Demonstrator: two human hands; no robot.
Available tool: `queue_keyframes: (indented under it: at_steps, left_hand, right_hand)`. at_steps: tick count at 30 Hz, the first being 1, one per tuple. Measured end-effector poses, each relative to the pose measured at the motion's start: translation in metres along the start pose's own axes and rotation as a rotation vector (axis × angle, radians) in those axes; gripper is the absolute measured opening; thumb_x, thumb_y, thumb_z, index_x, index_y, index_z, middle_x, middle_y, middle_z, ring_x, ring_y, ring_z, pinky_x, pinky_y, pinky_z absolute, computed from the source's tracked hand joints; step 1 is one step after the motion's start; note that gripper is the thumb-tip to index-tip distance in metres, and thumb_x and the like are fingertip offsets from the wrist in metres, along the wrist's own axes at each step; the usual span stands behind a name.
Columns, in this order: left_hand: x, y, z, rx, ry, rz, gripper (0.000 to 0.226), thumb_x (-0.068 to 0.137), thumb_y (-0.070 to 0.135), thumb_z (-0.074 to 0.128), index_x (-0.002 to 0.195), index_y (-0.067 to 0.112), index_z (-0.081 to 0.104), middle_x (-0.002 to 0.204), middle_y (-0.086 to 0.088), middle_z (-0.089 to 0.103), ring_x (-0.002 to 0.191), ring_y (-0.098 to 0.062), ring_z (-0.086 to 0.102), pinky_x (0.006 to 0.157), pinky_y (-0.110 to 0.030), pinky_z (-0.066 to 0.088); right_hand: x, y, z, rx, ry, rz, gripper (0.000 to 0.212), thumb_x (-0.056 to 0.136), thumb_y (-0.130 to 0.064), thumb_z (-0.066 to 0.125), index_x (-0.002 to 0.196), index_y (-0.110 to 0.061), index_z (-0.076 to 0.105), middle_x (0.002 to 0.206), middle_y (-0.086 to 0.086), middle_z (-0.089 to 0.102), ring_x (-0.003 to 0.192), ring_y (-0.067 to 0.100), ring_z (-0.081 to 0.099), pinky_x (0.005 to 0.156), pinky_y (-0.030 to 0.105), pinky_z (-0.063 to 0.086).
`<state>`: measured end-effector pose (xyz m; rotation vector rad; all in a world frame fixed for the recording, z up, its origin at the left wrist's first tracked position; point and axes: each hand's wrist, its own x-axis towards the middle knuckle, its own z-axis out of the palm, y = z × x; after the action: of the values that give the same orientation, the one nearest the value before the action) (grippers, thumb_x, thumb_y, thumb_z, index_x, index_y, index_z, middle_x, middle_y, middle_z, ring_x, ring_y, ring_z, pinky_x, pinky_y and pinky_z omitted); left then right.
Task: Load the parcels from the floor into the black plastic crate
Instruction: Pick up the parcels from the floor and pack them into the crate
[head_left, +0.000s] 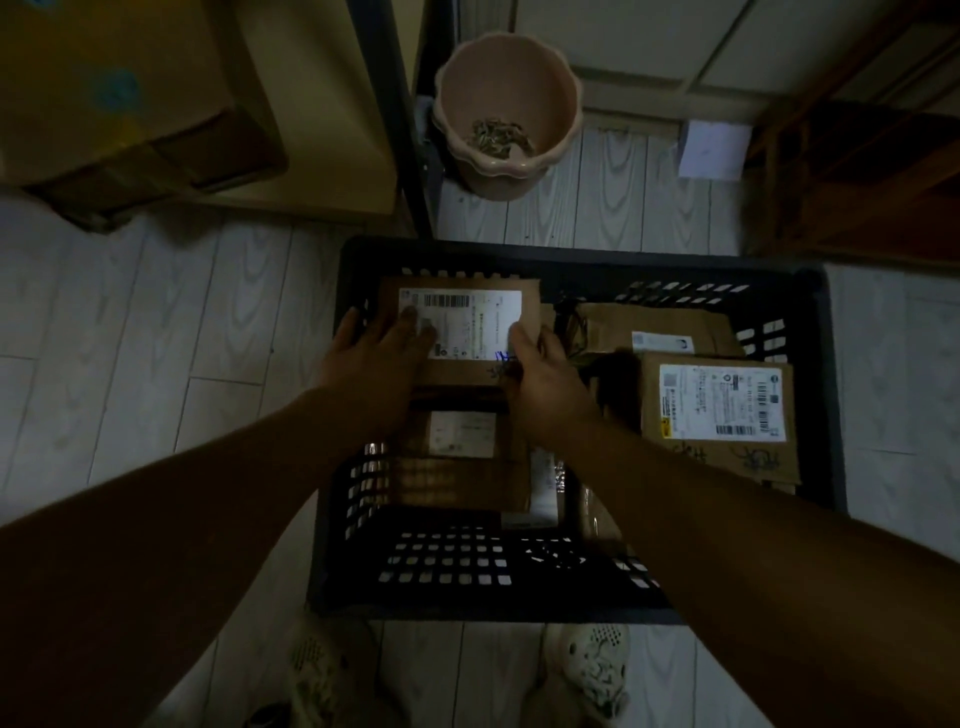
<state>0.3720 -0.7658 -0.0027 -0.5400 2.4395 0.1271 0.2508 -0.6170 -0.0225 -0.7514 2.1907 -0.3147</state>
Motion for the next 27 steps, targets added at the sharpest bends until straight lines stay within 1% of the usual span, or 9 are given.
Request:
queue_keyframes:
  at_steps: [4,7,8,10,12,16,19,22,27]
  left_hand:
    - [-0.013,-0.001,-0.031,-0.116,-0.118,-0.049,0.088,0.086,0.061,0.046,0.15,0.026,-0.003,0.159,-0.006,-0.004,0.146,-0.031,-0.004,0.115,-0.053,-0.002]
    - [-0.05,-0.002,-0.068,-0.278,-0.124,-0.159,0.09,0.084,0.06,0.05,0.15,0.029,-0.003,0.159,-0.008,-0.003,0.145,-0.033,-0.002,0.115,-0.055,0.004]
    - [-0.066,-0.002,-0.081,-0.321,-0.113,-0.173,0.089,0.083,0.06,0.051,0.149,0.031,-0.001,0.158,-0.009,0.0,0.145,-0.034,0.001,0.115,-0.056,0.007]
    - [-0.105,0.001,-0.102,-0.367,-0.106,-0.195,0.086,0.084,0.058,0.052,0.149,0.034,0.0,0.158,-0.009,0.003,0.144,-0.034,0.003,0.115,-0.057,0.012]
    - [-0.144,0.006,-0.125,-0.411,-0.119,-0.222,0.083,0.088,0.053,0.051,0.15,0.031,-0.001,0.159,-0.008,-0.002,0.145,-0.032,-0.002,0.116,-0.054,0.01]
    - [-0.224,0.029,-0.171,-0.568,-0.059,-0.241,0.08,0.091,0.048,0.048,0.151,0.027,-0.002,0.159,-0.005,-0.009,0.146,-0.027,-0.01,0.119,-0.049,0.006]
    - [-0.29,0.044,-0.209,-0.597,0.005,-0.253,0.081,0.09,0.048,0.049,0.15,0.028,-0.002,0.159,-0.004,-0.01,0.146,-0.025,-0.011,0.118,-0.045,0.005]
    - [-0.348,0.055,-0.242,-0.633,0.064,-0.276,0.079,0.091,0.046,0.05,0.151,0.028,0.001,0.159,-0.002,-0.008,0.146,-0.024,-0.01,0.118,-0.043,0.005]
    - [-0.426,0.091,-0.286,-0.61,0.107,-0.26,0.078,0.092,0.045,0.049,0.151,0.026,0.001,0.159,-0.005,-0.005,0.146,-0.026,-0.006,0.118,-0.044,0.005]
  right_hand:
    - [-0.011,-0.013,-0.04,0.06,-0.127,0.062,0.073,0.095,-0.033,0.054,0.152,-0.036,0.009,0.16,0.007,-0.009,0.144,0.037,0.016,0.113,0.042,0.033]
    - [-0.048,-0.024,-0.079,0.139,-0.093,0.025,0.076,0.093,-0.039,0.055,0.15,-0.044,0.004,0.16,0.009,0.008,0.137,0.035,0.033,0.102,0.034,0.042]
    - [-0.065,-0.024,-0.092,0.128,-0.09,0.021,0.075,0.094,-0.039,0.054,0.15,-0.043,0.003,0.16,0.009,0.013,0.135,0.033,0.037,0.098,0.031,0.042]
    - [-0.099,-0.024,-0.117,0.094,-0.1,0.02,0.073,0.095,-0.037,0.053,0.152,-0.037,0.008,0.158,0.008,0.018,0.136,0.03,0.037,0.103,0.032,0.039]
    - [-0.133,-0.027,-0.144,0.063,-0.122,0.013,0.072,0.093,-0.036,0.055,0.152,-0.031,0.016,0.157,0.008,0.024,0.137,0.028,0.036,0.109,0.036,0.037]
    - [-0.209,-0.041,-0.194,0.101,-0.121,0.011,0.066,0.092,-0.038,0.055,0.15,-0.029,0.025,0.148,0.008,0.041,0.13,0.027,0.044,0.105,0.034,0.04]
    - [-0.271,-0.053,-0.234,0.116,-0.111,-0.03,0.062,0.094,-0.034,0.056,0.149,-0.026,0.03,0.146,0.005,0.042,0.131,0.027,0.044,0.106,0.033,0.039]
    - [-0.326,-0.06,-0.273,0.07,-0.076,-0.024,0.065,0.096,-0.032,0.053,0.151,-0.019,0.022,0.148,0.007,0.037,0.134,0.026,0.04,0.103,0.025,0.033]
    - [-0.422,-0.07,-0.313,0.044,0.025,-0.021,0.063,0.092,-0.038,0.055,0.148,-0.02,0.032,0.145,0.011,0.043,0.126,0.028,0.046,0.103,0.034,0.041]
